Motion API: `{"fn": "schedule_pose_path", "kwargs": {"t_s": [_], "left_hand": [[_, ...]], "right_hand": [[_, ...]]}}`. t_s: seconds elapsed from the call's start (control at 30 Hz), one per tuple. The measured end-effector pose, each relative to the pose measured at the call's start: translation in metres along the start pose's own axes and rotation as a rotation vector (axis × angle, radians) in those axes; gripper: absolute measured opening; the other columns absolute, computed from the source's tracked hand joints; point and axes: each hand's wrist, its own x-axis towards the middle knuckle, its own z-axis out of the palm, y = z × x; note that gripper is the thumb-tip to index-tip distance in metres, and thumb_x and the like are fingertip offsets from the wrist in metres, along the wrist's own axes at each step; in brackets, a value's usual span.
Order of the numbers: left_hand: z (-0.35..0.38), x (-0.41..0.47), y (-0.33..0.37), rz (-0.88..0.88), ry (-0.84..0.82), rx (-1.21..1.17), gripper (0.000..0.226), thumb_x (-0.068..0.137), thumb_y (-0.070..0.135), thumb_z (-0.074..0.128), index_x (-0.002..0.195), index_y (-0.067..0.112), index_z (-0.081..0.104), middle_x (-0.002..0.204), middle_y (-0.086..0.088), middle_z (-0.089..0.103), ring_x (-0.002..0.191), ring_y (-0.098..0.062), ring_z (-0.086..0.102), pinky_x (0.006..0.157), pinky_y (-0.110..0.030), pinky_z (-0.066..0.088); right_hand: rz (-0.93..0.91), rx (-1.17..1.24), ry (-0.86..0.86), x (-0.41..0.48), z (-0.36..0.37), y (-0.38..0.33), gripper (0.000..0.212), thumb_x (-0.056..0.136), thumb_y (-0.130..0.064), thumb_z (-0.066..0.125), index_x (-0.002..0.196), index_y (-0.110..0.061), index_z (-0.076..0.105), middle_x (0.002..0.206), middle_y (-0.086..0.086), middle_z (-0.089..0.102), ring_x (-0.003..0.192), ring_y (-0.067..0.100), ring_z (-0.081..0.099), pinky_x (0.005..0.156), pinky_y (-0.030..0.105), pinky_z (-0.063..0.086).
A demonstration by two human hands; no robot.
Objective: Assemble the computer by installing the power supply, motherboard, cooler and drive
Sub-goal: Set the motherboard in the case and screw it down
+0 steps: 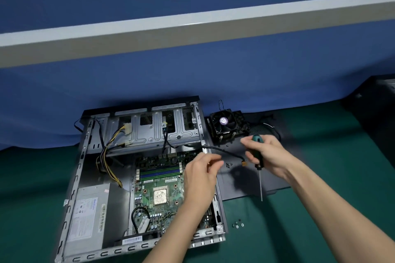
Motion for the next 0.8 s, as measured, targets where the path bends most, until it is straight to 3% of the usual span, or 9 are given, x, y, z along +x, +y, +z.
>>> {"fn": "schedule_pose_path", "kwargs": {"t_s": [0.1, 0.17, 0.3, 0.4, 0.5, 0.67, 0.73, 0.8], "left_hand": [[-0.008, 0.003, 0.009, 0.045, 0.055, -0.056, 0.015, 0.082, 0.017, 0.073, 0.097, 0.012, 0.076, 0.087, 0.006, 0.068, 0.077, -0.006, 0.061, 0.075, -0.011, 0.044], [-0.016, 0.002, 0.007, 0.066, 0.087, -0.063, 0.012, 0.082, 0.013, 0.073, 0.093, 0.008, 0.076, 0.082, 0.003, 0.068, 0.074, -0.008, 0.062, 0.072, -0.015, 0.046], [-0.039, -0.006, -0.005, 0.110, 0.158, -0.090, 0.011, 0.080, 0.011, 0.075, 0.090, 0.007, 0.077, 0.079, 0.003, 0.069, 0.067, -0.006, 0.062, 0.066, -0.011, 0.046], [-0.057, -0.008, -0.014, 0.138, 0.162, -0.080, 0.011, 0.079, 0.011, 0.075, 0.089, 0.007, 0.076, 0.081, 0.004, 0.070, 0.073, -0.002, 0.063, 0.070, -0.011, 0.047], [-0.072, -0.006, -0.023, 0.141, 0.127, -0.086, 0.011, 0.081, 0.010, 0.074, 0.091, 0.006, 0.076, 0.081, 0.002, 0.069, 0.074, -0.006, 0.064, 0.071, -0.019, 0.051], [-0.092, 0.000, -0.043, 0.172, 0.043, -0.041, 0.007, 0.080, 0.006, 0.074, 0.087, 0.006, 0.075, 0.075, 0.001, 0.066, 0.064, -0.008, 0.060, 0.063, -0.019, 0.049], [-0.097, 0.003, -0.057, 0.146, -0.028, -0.008, 0.006, 0.079, 0.007, 0.075, 0.085, 0.009, 0.075, 0.073, 0.006, 0.064, 0.063, -0.004, 0.057, 0.061, -0.012, 0.045], [-0.096, 0.002, -0.073, 0.072, -0.222, 0.075, 0.005, 0.080, 0.009, 0.074, 0.083, 0.012, 0.075, 0.074, 0.010, 0.063, 0.064, -0.002, 0.058, 0.064, -0.010, 0.046]], "right_hand": [[0.048, 0.012, -0.241, -0.017, 0.029, -0.006, 0.010, 0.089, -0.006, 0.061, 0.082, -0.001, 0.056, 0.052, 0.003, 0.047, 0.038, 0.012, 0.037, 0.043, 0.023, 0.023], [0.073, 0.002, -0.336, -0.024, 0.045, -0.005, 0.011, 0.091, -0.006, 0.060, 0.082, 0.001, 0.058, 0.052, 0.002, 0.053, 0.038, 0.011, 0.040, 0.043, 0.022, 0.023], [0.067, -0.012, -0.367, -0.027, 0.072, 0.000, 0.013, 0.088, -0.009, 0.062, 0.083, 0.003, 0.058, 0.051, 0.002, 0.047, 0.038, 0.012, 0.039, 0.043, 0.024, 0.020], [0.084, 0.002, -0.388, -0.026, 0.089, 0.005, 0.014, 0.088, -0.008, 0.063, 0.077, 0.000, 0.060, 0.051, 0.003, 0.047, 0.038, 0.012, 0.040, 0.041, 0.022, 0.023], [0.118, -0.009, -0.387, -0.023, 0.105, 0.006, 0.018, 0.090, -0.006, 0.061, 0.073, -0.002, 0.059, 0.052, 0.002, 0.050, 0.038, 0.011, 0.041, 0.039, 0.021, 0.024], [0.131, -0.134, -0.382, -0.016, 0.123, 0.010, 0.015, 0.089, -0.007, 0.065, 0.093, 0.007, 0.061, 0.050, 0.002, 0.048, 0.037, 0.011, 0.042, 0.037, 0.021, 0.024], [0.075, -0.307, -0.294, -0.012, 0.124, 0.009, 0.023, 0.090, -0.015, 0.067, 0.086, 0.007, 0.062, 0.046, 0.000, 0.046, 0.036, 0.012, 0.041, 0.036, 0.020, 0.028], [-0.104, -0.655, -0.103, -0.004, 0.123, 0.011, 0.035, 0.090, -0.027, 0.068, 0.075, 0.004, 0.060, 0.049, 0.001, 0.048, 0.043, 0.015, 0.046, 0.043, 0.024, 0.037]]}}
